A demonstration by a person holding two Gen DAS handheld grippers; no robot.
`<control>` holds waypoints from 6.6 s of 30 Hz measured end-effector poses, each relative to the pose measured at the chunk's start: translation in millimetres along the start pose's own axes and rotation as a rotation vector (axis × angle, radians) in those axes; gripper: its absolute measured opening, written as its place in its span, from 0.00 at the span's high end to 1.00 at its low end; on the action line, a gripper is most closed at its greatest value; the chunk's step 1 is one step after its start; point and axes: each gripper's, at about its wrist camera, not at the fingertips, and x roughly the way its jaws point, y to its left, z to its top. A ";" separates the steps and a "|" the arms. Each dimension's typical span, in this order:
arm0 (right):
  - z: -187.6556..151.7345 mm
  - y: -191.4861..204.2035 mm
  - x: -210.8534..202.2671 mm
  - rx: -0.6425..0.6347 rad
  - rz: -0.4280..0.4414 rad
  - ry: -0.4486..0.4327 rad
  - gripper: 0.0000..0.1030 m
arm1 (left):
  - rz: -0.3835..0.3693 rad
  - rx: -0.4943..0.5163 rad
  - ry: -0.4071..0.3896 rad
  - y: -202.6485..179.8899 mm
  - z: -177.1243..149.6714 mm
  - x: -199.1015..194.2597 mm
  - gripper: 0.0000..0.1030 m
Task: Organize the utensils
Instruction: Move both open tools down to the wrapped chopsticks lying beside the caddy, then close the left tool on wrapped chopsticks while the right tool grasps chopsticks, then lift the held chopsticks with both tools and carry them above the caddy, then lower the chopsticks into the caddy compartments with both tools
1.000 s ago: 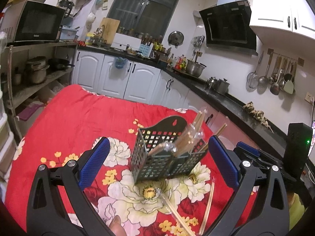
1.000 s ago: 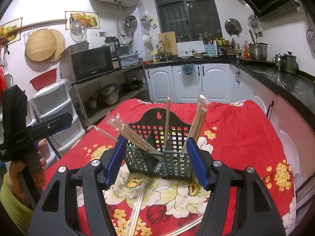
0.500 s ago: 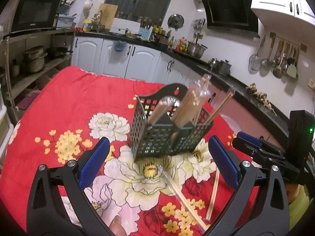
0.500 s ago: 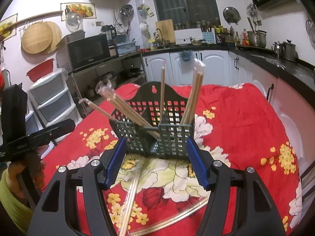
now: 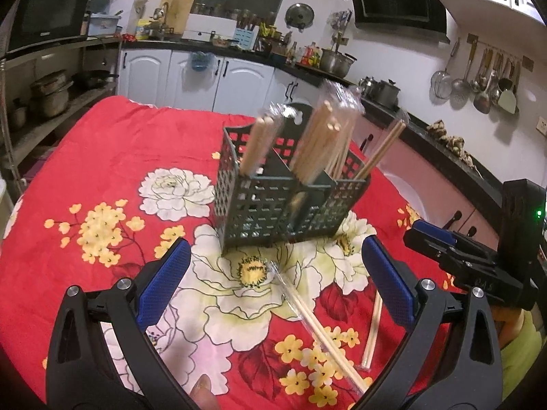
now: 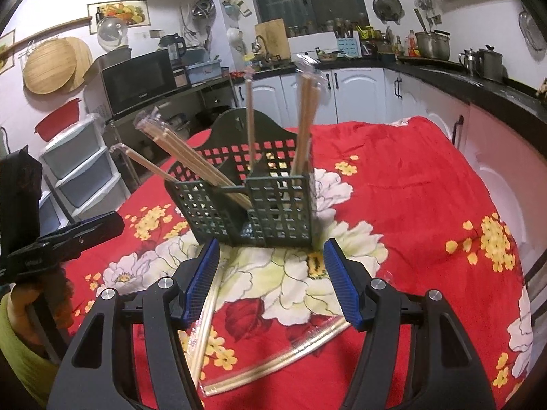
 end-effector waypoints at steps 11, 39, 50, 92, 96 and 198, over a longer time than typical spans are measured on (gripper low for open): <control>-14.5 -29.5 4.1 0.048 -0.048 0.041 0.41 | -0.021 0.012 0.101 -7.6 -17.5 33.4 0.10; -31.3 -97.9 65.2 0.232 -0.154 0.217 0.44 | -0.069 -0.001 0.297 -13.3 -38.2 110.3 0.46; -29.9 -105.5 75.8 0.258 -0.175 0.236 0.60 | -0.069 -0.006 0.312 -11.7 -33.9 125.8 0.65; 8.8 -11.3 15.3 0.012 -0.034 0.052 0.94 | -0.084 -0.012 0.198 -0.7 -1.8 68.2 0.96; 13.7 1.6 5.9 -0.020 -0.019 0.030 0.94 | -0.106 0.012 0.162 -11.8 6.4 52.1 0.97; 177.3 27.0 -54.8 -0.172 -0.084 -0.505 0.94 | 0.015 0.146 -0.421 -77.1 185.1 16.0 0.97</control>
